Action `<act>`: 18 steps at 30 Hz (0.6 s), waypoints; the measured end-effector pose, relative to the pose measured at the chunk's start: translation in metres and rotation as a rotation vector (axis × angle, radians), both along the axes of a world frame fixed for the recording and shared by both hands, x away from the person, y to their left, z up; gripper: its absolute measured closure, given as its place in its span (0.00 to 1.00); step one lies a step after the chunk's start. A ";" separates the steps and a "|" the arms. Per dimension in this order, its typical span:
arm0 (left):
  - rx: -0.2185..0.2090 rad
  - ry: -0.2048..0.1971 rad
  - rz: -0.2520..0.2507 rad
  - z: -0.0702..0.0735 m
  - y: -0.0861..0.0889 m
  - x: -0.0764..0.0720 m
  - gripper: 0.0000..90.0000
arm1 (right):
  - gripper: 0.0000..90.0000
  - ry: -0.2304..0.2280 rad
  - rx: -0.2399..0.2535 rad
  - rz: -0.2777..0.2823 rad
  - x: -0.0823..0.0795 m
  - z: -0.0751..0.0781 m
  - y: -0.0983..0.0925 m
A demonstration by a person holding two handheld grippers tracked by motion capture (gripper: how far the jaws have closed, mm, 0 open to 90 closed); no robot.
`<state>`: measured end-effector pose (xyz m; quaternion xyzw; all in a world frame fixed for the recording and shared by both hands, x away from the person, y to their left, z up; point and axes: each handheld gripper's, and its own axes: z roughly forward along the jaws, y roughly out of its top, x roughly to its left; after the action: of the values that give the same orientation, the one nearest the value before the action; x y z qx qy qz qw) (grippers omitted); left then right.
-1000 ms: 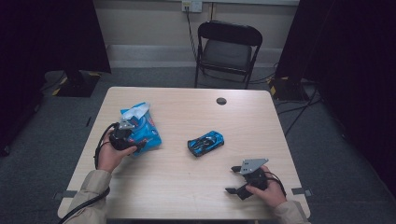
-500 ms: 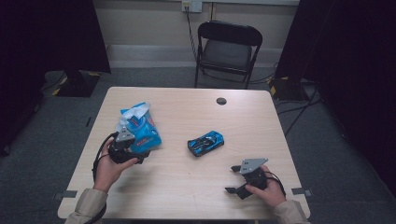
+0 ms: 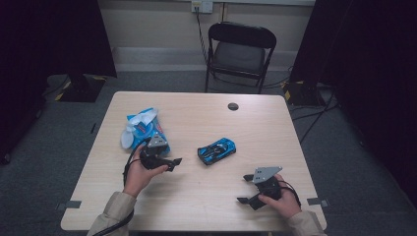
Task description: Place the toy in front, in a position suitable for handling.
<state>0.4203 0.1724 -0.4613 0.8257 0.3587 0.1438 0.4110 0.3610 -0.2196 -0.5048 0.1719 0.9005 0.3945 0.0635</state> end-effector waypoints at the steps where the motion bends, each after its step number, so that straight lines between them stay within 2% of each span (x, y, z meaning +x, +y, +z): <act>1: 0.000 0.000 0.000 0.000 0.000 0.000 0.22 | 0.15 0.000 0.000 0.000 0.000 0.000 0.000; 5: 0.017 -0.031 -0.006 0.002 -0.015 0.014 0.22 | 0.15 0.000 0.000 0.000 0.000 0.000 0.000; 7: 0.039 -0.036 0.020 0.002 -0.019 0.022 0.21 | 0.15 0.001 -0.003 0.001 0.000 0.000 0.000; 8: 0.044 -0.013 0.044 0.000 -0.019 0.028 0.20 | 0.15 0.001 0.000 0.001 0.000 0.000 0.000; 9: 0.044 -0.013 0.044 0.000 -0.019 0.028 0.21 | 0.15 0.001 0.000 0.001 0.000 0.000 0.000; 10: 0.068 0.005 0.054 -0.004 -0.019 0.031 0.21 | 0.15 0.000 -0.002 0.001 0.000 0.000 0.000; 13: 0.100 -0.005 0.026 -0.009 -0.020 0.031 0.25 | 0.15 0.001 -0.001 0.002 0.000 0.000 0.000; 14: 0.103 -0.014 0.031 -0.009 -0.019 0.030 0.26 | 0.15 0.000 -0.001 0.002 0.000 0.000 0.000; 18: 0.098 -0.001 0.036 -0.008 -0.010 0.024 0.33 | 0.15 -0.003 -0.002 0.004 0.000 0.000 0.000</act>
<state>0.4440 0.1628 -0.4692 0.8381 0.3660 0.1690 0.3677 0.3613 -0.2200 -0.5047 0.1695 0.9011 0.3939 0.0640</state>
